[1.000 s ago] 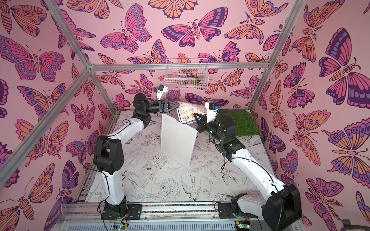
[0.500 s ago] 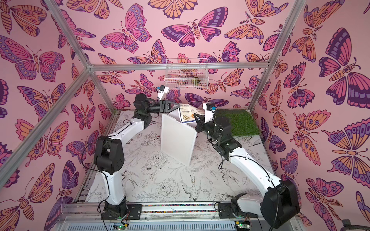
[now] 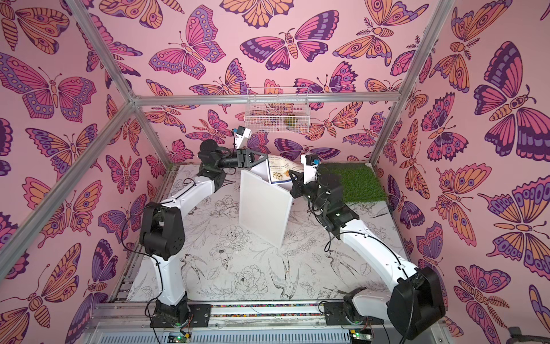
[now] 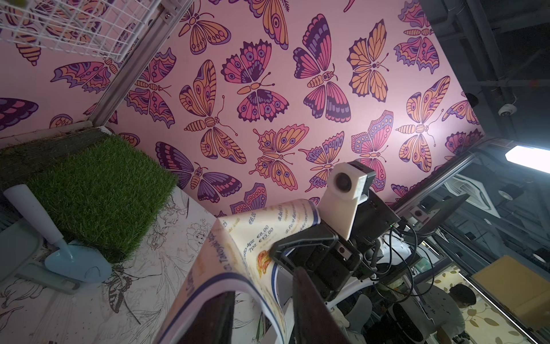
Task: Insert the menus into the narrow rack
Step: Insert the menu into the narrow rack.
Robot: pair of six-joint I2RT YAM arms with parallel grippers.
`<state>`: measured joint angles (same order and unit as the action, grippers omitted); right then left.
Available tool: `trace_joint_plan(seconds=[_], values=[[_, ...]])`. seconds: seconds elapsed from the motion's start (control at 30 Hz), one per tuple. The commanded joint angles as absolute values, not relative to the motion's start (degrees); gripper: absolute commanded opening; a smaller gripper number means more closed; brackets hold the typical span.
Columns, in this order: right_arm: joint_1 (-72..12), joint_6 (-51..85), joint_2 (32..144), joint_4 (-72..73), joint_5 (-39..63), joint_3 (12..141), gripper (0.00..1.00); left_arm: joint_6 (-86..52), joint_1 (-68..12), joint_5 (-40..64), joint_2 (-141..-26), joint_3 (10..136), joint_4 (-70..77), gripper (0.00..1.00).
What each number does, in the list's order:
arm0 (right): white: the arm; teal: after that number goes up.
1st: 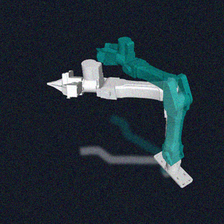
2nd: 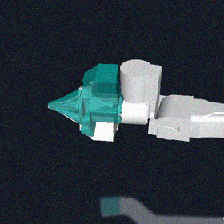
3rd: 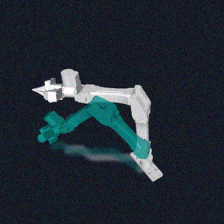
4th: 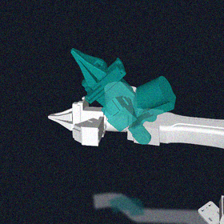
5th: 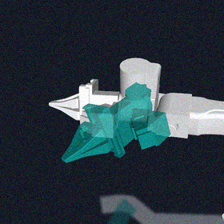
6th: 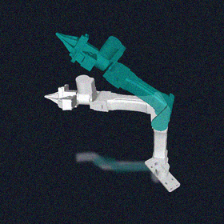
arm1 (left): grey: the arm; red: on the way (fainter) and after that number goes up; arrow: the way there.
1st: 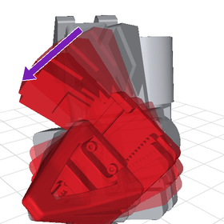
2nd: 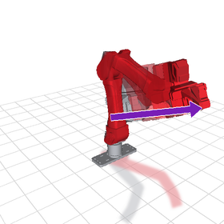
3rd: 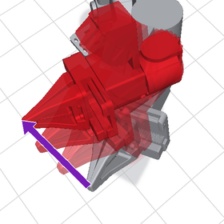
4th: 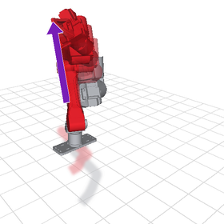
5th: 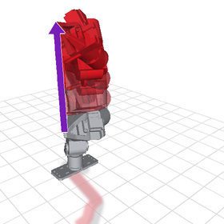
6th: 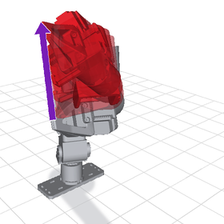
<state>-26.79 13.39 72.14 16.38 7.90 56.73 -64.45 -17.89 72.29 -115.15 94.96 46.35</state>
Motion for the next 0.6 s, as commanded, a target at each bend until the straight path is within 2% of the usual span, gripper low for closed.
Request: trace_joint_plan(seconds=[0.0,0.57], values=[[-27.2,11.8,70.3,14.9,6.2,57.6,0.0,-68.0,-18.4,73.7,-114.9,94.4,52.7,0.33],[-27.4,12.8,68.8,16.0,7.7,57.2,0.0,-67.0,-18.9,73.7,-115.1,92.9,50.9,0.31]])
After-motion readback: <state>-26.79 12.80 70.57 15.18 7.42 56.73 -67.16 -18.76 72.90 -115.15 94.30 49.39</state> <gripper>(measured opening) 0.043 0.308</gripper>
